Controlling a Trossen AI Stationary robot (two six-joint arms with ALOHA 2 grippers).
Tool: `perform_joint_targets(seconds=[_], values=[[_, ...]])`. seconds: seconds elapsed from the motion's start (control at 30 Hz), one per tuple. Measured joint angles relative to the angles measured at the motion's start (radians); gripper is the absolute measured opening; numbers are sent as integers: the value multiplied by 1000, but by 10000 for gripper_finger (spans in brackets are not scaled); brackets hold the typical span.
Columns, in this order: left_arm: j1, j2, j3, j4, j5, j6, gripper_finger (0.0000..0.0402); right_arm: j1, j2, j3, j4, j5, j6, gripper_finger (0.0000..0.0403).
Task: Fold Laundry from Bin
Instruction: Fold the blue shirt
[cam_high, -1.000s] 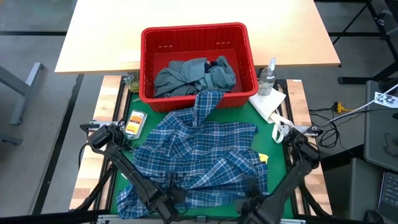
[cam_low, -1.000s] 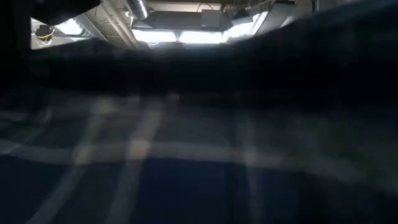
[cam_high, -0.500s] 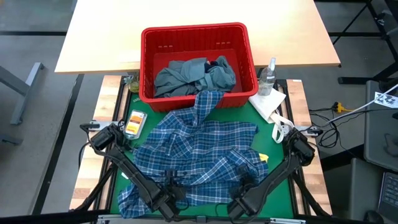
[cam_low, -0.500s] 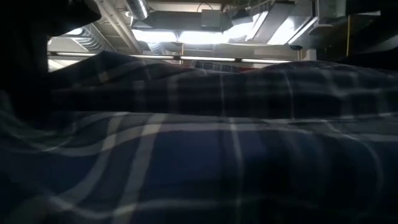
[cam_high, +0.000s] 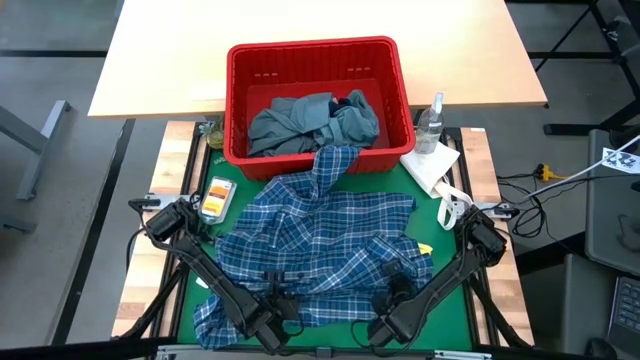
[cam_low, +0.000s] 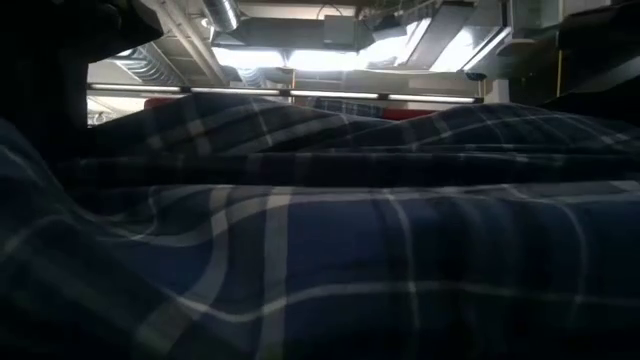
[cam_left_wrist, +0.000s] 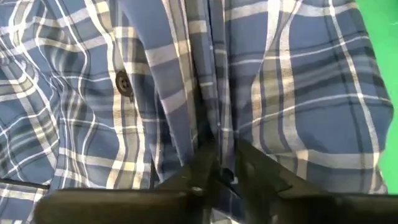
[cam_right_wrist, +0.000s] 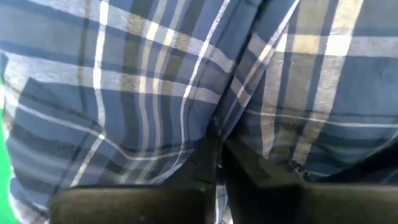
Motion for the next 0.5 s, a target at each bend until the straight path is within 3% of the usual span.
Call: perform_joint_targets(seconds=[0.23, 0.5], values=[[2, -19, 0, -2, 57, 3, 111, 0, 0, 0, 0, -47, 0, 84], [7, -25, 74, -83, 106, 1, 111, 0, -2, 14, 1, -106, -4, 114]])
